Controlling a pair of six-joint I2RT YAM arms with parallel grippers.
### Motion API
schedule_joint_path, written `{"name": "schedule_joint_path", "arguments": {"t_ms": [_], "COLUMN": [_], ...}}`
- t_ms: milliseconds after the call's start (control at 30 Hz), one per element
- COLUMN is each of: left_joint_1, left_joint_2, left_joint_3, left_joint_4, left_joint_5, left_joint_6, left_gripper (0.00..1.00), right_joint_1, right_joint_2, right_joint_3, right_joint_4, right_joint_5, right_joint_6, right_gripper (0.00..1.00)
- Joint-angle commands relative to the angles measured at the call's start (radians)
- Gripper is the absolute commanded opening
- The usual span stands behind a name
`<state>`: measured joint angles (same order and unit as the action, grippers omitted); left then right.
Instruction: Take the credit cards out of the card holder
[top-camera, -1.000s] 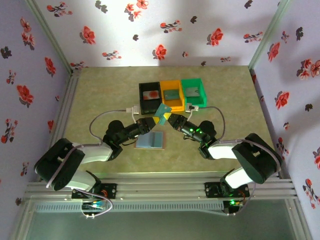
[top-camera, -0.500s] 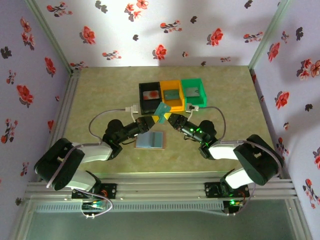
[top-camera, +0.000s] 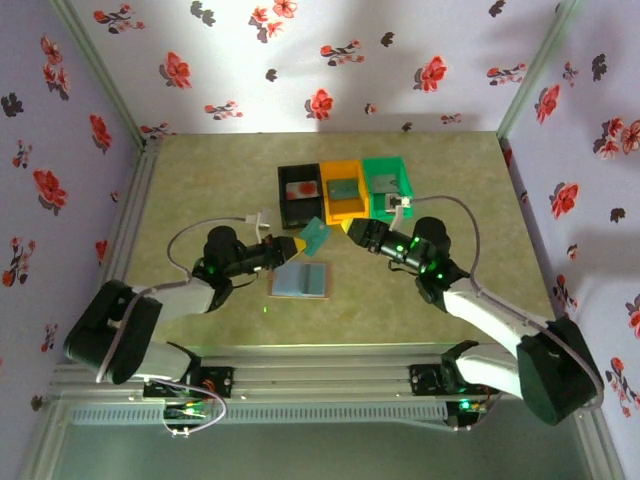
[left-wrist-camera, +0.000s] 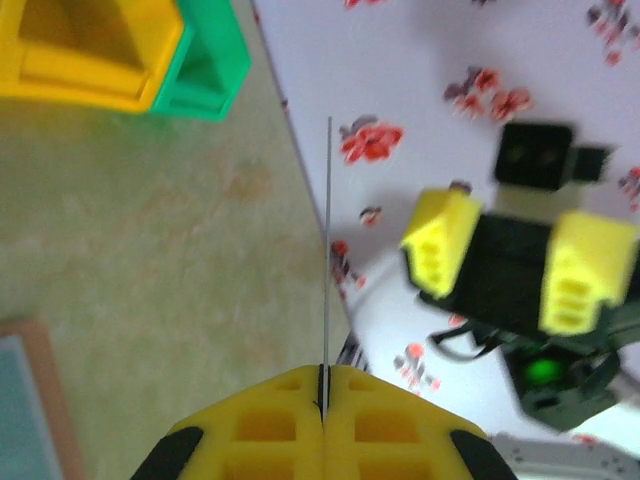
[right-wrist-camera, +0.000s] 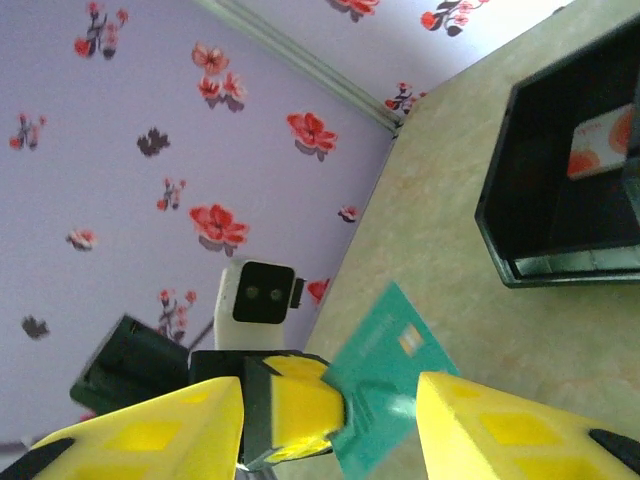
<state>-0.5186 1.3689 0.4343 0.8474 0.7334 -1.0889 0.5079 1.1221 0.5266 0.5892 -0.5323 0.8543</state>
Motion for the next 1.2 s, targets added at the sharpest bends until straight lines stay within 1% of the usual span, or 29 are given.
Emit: {"name": "schedule_joint_path", "arguments": {"t_ms": [0,33,67,133,200,333,400,600,700,767,967,1100,1167], "left_joint_1": [0.004,0.005,0.003,-0.004,-0.012,-0.026,-0.032,-0.039,-0.055,-0.064,-0.066,-0.064,-0.061], "left_joint_2": [-0.116,-0.145,-0.163,-0.168,-0.158,-0.164,-0.155,-0.155,-0.141,-0.128,-0.144,-0.155,-0.162], "left_joint_3": [0.085,0.109,0.122,0.130,0.161,0.202,0.257,0.369,0.384,0.403,0.462,0.493,0.498], "left_joint_4": [-0.409,-0.537,-0.608,-0.637,-0.715,-0.809,-0.927,-1.147,-1.154,-1.188,-1.318,-1.404,-1.419], "left_joint_5": [0.098,0.090,0.079,0.080,0.092,0.104,0.103,0.133,0.174,0.175,0.181,0.181,0.184], "left_joint_6": [0.235,0.297,0.328,0.328,0.360,0.398,0.454,0.559,0.558,0.579,0.687,0.757,0.776], "left_gripper": [0.00,0.00,0.00,0.00,0.00,0.00,0.00,0.00,0.00,0.00,0.00,0.00,0.00], "right_joint_1": [-0.010,-0.012,-0.012,-0.012,-0.012,-0.010,-0.005,0.020,0.036,0.048,0.061,0.071,0.081], "right_joint_2": [-0.027,-0.023,-0.014,0.005,0.024,0.051,0.055,0.062,0.075,0.081,0.082,0.083,0.088], "right_joint_3": [0.055,0.060,0.064,0.070,0.072,0.039,0.024,-0.009,-0.018,-0.019,-0.026,-0.032,-0.034], "right_joint_4": [-0.230,-0.235,-0.235,-0.230,-0.217,-0.106,-0.068,-0.054,-0.035,-0.024,-0.055,-0.035,-0.020], "right_joint_5": [-0.068,-0.090,-0.115,-0.159,-0.207,-0.294,-0.315,-0.321,-0.336,-0.348,-0.344,-0.361,-0.377], "right_joint_6": [-0.167,-0.174,-0.179,-0.181,-0.177,-0.135,-0.126,-0.149,-0.152,-0.153,-0.188,-0.189,-0.190], "right_gripper": [0.50,0.50,0.50,0.50,0.50,0.50,0.51,0.50,0.50,0.50,0.48,0.48,0.47]}}
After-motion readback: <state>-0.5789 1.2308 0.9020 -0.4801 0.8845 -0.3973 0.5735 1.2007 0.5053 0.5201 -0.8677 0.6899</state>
